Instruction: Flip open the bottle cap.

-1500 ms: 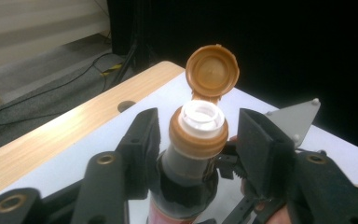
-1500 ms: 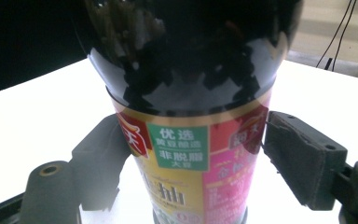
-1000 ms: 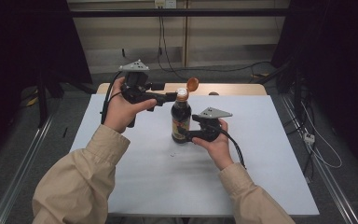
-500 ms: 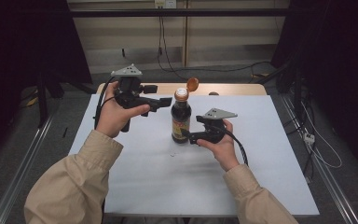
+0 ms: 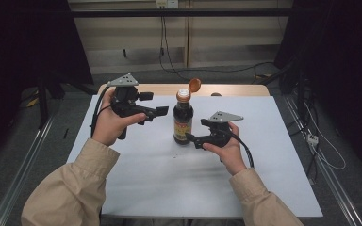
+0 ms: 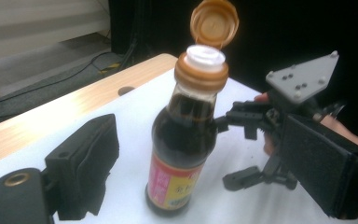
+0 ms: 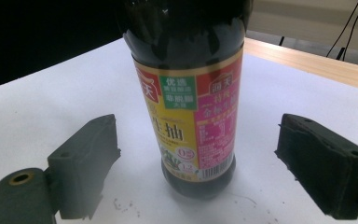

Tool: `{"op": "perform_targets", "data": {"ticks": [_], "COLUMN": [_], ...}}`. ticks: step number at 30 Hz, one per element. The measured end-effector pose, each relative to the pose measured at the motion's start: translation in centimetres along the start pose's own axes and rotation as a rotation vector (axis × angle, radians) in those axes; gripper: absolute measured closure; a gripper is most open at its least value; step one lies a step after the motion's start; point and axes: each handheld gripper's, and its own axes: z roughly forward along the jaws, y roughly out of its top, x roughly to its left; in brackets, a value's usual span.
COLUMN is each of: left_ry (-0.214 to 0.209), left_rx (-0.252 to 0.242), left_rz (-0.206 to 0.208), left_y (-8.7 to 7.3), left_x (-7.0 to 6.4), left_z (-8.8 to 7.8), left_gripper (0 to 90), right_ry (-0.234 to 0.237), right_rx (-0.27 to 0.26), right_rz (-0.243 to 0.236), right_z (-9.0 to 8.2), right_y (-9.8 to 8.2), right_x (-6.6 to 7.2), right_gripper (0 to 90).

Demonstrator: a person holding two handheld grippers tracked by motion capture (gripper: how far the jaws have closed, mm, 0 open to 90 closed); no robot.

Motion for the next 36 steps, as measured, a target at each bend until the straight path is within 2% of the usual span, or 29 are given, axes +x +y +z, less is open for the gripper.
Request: {"op": "perform_targets", "data": {"ticks": [5,14,19,20,30,36], "left_ry": [-0.004,-0.019,-0.027,-0.025,-0.021,-0.019], "left_rx": [0.008,0.022,0.004,0.009,0.006,0.012], "left_rz": [0.016,0.020,0.008,0.016,-0.010,0.001], "left_y": [-0.6,-2.3,-3.5,-3.8,-6.1,-7.2], "left_x": [0.1,-0.2,-0.2,-0.1,0.5,0.4], "left_z": [0.1,-0.1,-0.5,-0.6,-1.3,-1.5], "left_gripper": [11.0,9.5,9.3,9.3,9.2,9.2], "right_ry": [-0.004,-0.004,0.004,0.006,0.005,-0.005], "right_rx": [0.002,0.000,-0.009,-0.009,-0.019,-0.020], "right_rz": [0.006,0.007,-0.003,-0.004,0.005,0.009], "right_z": [-0.4,-1.3,-2.0,-2.2,-3.5,-4.3], "right_y": [-0.3,-0.8,-0.8,-0.9,-1.7,-2.3], "right_x": [-0.2,0.0,0.2,0.3,0.2,-0.1], "right_gripper": [13.4,13.4,13.4,13.4,13.5,13.5]}}
